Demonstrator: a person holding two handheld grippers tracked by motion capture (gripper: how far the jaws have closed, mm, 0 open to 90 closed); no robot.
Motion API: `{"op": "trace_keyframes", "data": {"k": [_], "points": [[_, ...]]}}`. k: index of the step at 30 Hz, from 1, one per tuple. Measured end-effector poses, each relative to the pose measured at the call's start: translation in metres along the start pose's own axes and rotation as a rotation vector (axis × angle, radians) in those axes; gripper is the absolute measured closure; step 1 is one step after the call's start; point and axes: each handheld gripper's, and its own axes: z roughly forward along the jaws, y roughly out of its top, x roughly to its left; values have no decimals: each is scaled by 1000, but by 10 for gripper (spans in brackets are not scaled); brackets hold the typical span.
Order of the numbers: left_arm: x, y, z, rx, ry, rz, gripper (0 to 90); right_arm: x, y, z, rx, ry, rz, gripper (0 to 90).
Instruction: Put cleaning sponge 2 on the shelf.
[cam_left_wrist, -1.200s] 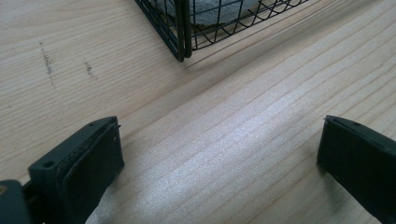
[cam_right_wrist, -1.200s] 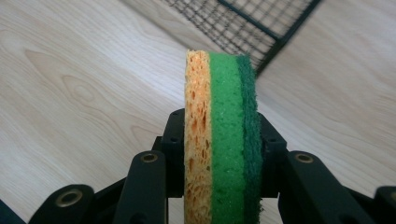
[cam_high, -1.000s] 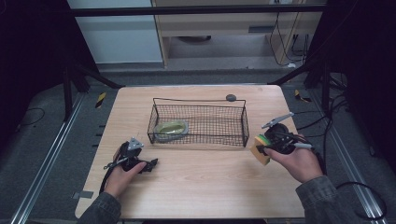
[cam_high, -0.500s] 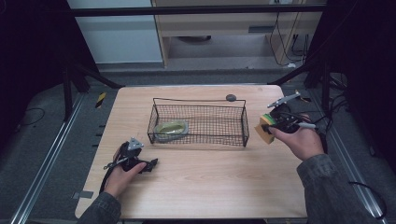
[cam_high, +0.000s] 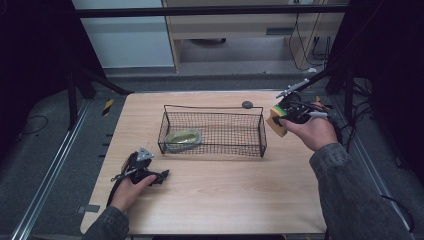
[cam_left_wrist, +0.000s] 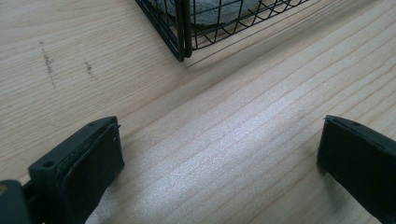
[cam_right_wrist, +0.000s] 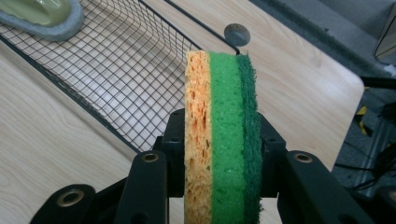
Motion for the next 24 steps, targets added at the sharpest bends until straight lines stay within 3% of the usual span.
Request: {"op": "trace_keyframes", "data": {"k": [9,14,24], "points": [[0,0,0,0,-3,2,0,-1,19,-6,-24,-43,-39,649],[1,0,0,1,-4,2,0,-1,32,-5,-55,-26,-38,649],[1,0,0,0,-4,3,0,7,44,17,-53,-6,-43,649]]}}
